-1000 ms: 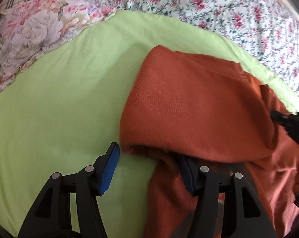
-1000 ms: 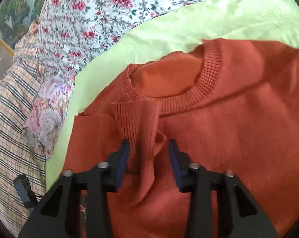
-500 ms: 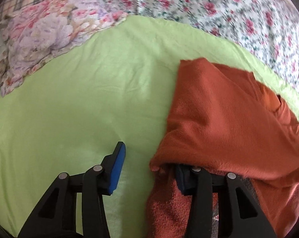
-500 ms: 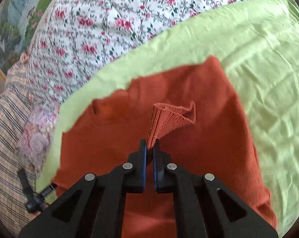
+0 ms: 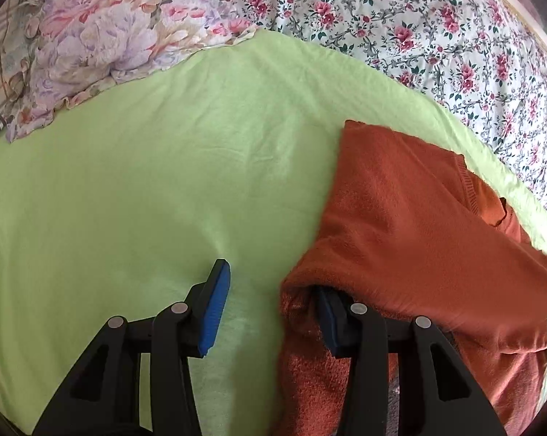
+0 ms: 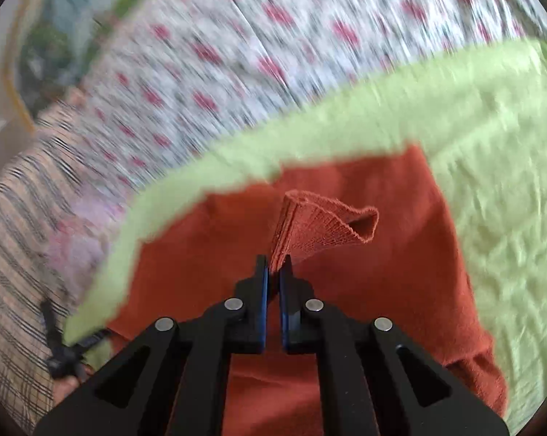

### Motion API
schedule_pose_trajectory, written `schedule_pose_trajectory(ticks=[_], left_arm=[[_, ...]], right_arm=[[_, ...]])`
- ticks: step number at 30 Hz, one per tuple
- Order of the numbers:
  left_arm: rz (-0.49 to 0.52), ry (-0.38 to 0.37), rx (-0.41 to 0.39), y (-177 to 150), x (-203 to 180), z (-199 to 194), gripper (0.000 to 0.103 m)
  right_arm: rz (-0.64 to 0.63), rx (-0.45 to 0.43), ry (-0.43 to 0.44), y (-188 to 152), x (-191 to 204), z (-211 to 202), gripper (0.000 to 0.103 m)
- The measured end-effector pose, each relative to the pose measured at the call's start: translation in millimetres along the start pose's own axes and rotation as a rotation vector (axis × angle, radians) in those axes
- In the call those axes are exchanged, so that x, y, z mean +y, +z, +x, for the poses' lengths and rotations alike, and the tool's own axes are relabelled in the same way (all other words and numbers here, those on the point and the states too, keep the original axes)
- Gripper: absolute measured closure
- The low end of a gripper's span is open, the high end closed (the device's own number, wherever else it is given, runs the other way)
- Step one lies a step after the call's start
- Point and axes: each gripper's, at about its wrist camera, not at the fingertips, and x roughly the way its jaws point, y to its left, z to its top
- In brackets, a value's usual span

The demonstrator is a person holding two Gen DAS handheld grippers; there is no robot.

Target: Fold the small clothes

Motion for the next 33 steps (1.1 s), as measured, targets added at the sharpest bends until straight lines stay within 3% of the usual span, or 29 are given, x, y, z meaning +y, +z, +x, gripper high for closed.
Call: schedule_pose_trajectory(ticks=[2,7,9,15,18,20,23,26,27,33], left_arm=[[0.012,0.005,-0.001,-1,-2,0,0.057],[0.015,0.014,0.004,-2,-1,1,0.056],[0.006,0.002,0.01,-1,4,1,0.055],[-0.002,-0.008,0.018,-2,6,1,0.055],[-0.003,-0.001,0.019,-3,4,0,0.055],[-0.003,-0.002,0.025,-3,3,1,0.055],[-0.014,-0.016,0.034,-2,5,1,0.054],[-0.009,-0.026,0.051,-1,7,-1,0.053],[0.005,-0.023,0.06,-2,7,-4,0.053],[0.103,-0.02,0.076,-24,16,-41,0.055]], right_arm=[[-0.009,-0.031,-0.033,2,-1,-9,0.097],[0.05,0.196,-0.14,-21,-34,29,0.097],[0.081,0.233,-0.147,-30,-42,35,0.097],[0.111,0.218,-0.177,-30,-47,19,0.092],[0.089,0.11,-0.254,-21,-42,-7,0.092],[0.066,0.085,-0.225,-17,-35,-10,0.092],[0.04,0.154,-0.149,-16,-30,9,0.092],[0.046,0.259,-0.246,-25,-43,32,0.092],[0.085,0.267,-0.24,-27,-52,31,0.092],[0.056,0.175,-0.252,-26,-46,-25,0.09]])
